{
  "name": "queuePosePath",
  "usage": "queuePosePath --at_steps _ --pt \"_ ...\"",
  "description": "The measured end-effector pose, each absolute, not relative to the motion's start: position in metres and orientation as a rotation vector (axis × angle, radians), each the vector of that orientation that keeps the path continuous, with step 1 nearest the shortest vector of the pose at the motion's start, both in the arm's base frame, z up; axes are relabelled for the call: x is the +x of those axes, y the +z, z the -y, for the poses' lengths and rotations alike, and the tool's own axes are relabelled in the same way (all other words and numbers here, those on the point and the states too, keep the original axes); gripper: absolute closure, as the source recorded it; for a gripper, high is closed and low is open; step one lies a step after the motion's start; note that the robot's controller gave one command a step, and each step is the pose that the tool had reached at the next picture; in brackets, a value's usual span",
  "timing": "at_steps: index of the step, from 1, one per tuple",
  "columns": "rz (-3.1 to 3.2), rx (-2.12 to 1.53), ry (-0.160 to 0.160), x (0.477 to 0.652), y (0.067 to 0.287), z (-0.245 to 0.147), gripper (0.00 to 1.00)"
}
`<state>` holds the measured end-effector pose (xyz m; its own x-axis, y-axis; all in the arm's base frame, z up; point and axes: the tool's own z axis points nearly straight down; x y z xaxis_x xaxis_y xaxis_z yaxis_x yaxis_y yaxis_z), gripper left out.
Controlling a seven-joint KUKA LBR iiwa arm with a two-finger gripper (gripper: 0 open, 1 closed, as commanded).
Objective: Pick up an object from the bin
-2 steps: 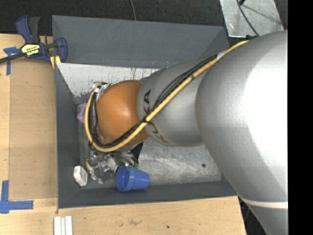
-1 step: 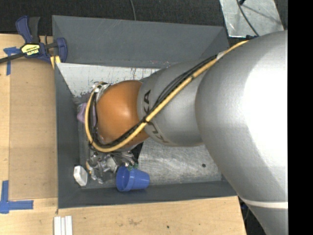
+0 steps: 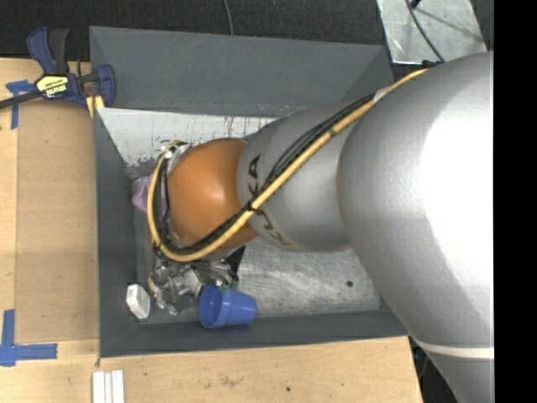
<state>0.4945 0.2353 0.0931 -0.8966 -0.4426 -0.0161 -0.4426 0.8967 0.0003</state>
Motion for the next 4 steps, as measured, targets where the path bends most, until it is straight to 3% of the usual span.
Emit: queuePosePath --at_steps 1,3,4 --pt "-3.044 -0.71 0.006 0.494 0.093 -0.235 1.0" --pt "-3.04 -0.754 0.002 0.492 0.173 -0.225 1.0" --pt "-3.035 -0.795 0.001 0.49 0.226 -0.241 0.0"
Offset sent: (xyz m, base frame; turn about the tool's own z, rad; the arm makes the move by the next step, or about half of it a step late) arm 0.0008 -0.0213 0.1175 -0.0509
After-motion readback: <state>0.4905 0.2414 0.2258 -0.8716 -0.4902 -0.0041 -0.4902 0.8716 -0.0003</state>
